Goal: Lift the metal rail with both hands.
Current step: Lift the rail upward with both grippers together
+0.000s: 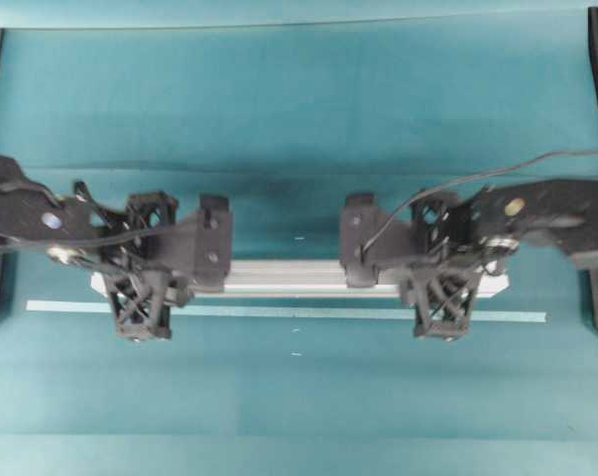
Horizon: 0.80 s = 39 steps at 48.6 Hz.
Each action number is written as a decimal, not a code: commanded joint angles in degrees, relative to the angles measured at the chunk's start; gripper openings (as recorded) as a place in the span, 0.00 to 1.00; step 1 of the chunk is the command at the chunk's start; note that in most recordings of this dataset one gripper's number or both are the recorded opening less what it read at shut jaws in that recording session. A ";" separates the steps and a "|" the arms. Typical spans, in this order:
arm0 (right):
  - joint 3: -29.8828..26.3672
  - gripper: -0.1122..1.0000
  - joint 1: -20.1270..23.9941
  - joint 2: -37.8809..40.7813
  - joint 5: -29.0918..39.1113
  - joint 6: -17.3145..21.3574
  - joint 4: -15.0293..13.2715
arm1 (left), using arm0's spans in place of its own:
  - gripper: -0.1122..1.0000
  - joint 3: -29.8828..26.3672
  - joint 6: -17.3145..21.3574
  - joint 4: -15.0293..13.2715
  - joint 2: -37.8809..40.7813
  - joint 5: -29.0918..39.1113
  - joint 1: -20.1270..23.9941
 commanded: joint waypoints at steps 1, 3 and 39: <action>-3.60 0.44 -0.26 -2.29 4.39 0.35 0.09 | 0.36 -3.43 0.09 0.18 -3.69 3.69 -0.09; -4.83 0.44 -0.26 -2.81 6.42 0.70 0.09 | 0.36 -4.57 0.09 0.18 -4.57 5.27 -0.09; -28.39 0.44 -0.26 -4.66 31.20 11.95 0.00 | 0.36 -27.16 -3.69 0.18 -8.17 30.23 -0.09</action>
